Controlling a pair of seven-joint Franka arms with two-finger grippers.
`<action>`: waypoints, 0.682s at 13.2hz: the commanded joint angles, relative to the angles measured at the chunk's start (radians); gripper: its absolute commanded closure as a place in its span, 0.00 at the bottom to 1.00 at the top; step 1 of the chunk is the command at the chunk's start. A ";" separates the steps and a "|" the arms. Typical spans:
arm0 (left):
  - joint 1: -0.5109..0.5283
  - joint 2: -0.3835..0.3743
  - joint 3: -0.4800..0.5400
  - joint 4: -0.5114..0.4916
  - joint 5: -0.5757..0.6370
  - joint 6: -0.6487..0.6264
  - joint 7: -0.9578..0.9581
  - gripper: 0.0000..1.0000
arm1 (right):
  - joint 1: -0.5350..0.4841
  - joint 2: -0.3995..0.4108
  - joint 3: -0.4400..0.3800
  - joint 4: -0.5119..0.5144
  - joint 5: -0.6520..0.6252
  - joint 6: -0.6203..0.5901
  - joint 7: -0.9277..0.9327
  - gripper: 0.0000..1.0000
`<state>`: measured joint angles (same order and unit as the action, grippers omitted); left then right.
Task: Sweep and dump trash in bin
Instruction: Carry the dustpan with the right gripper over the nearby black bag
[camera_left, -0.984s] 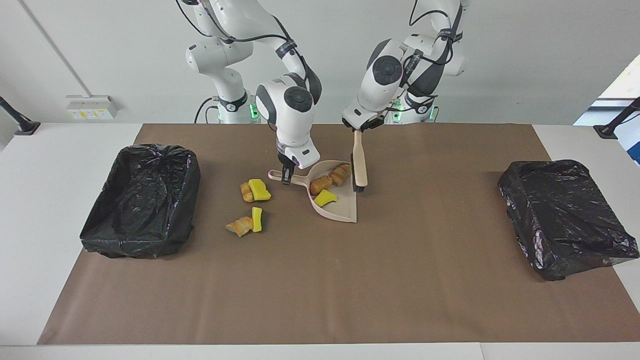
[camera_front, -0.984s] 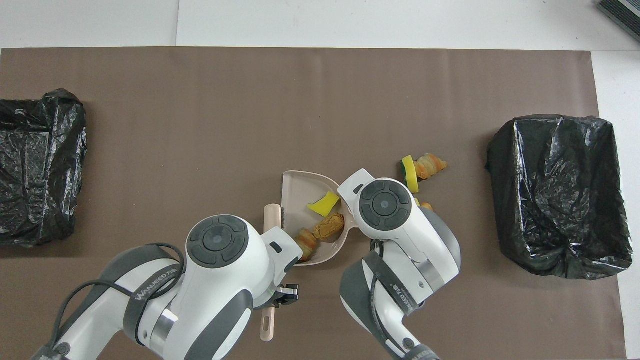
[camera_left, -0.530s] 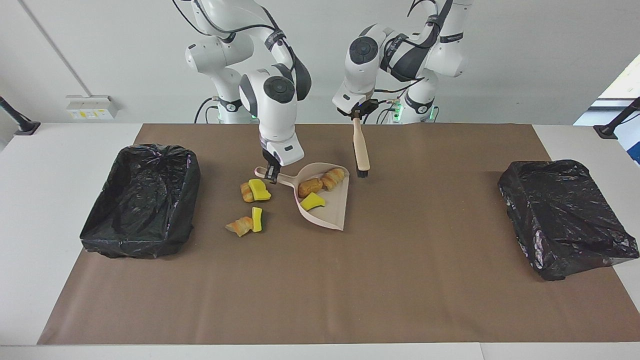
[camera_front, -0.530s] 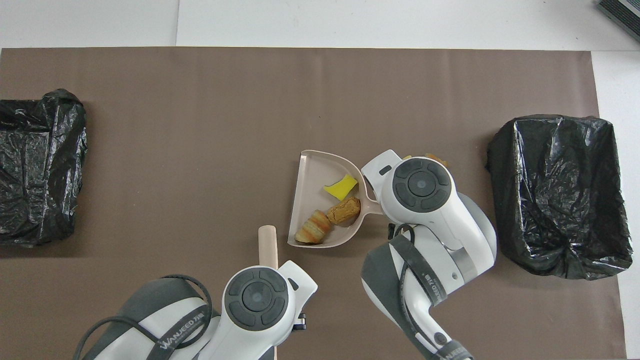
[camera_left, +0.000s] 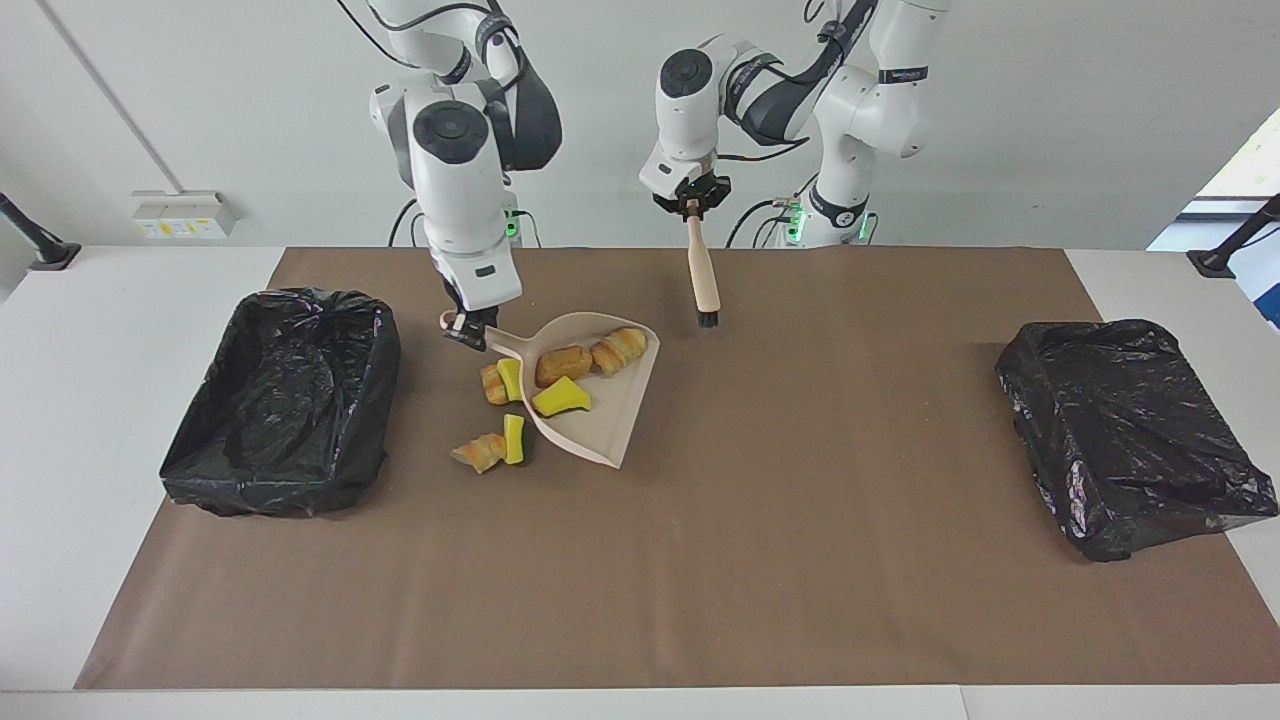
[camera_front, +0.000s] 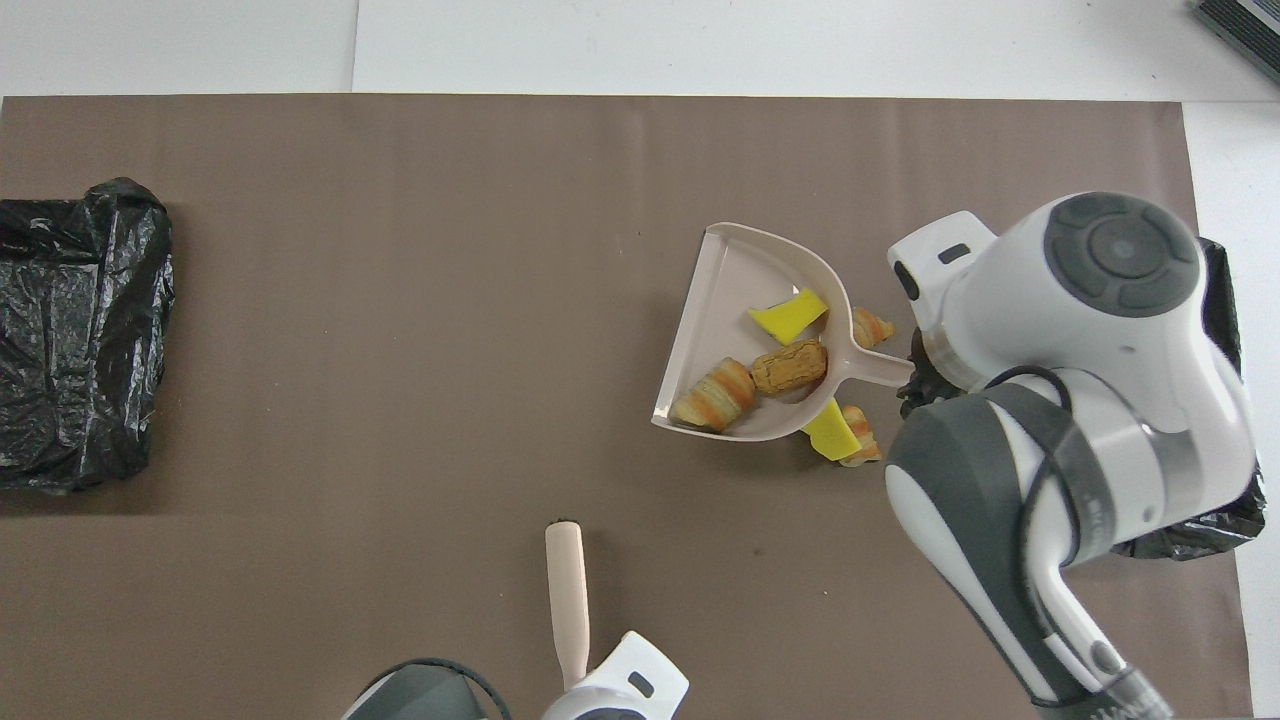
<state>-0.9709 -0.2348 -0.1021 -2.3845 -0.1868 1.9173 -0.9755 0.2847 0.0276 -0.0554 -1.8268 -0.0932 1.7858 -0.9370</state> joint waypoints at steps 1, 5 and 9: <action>-0.051 -0.012 0.013 -0.061 0.015 0.087 -0.054 1.00 | -0.134 -0.021 0.003 0.068 0.030 -0.077 -0.090 1.00; -0.078 0.003 0.013 -0.068 0.013 0.106 -0.055 1.00 | -0.373 -0.005 0.003 0.110 0.023 -0.091 -0.329 1.00; -0.110 0.044 0.013 -0.088 0.013 0.186 -0.058 1.00 | -0.516 -0.003 -0.006 0.106 -0.123 0.015 -0.551 1.00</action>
<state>-1.0464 -0.1998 -0.1045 -2.4524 -0.1868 2.0644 -1.0125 -0.1873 0.0167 -0.0721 -1.7373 -0.1468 1.7536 -1.4128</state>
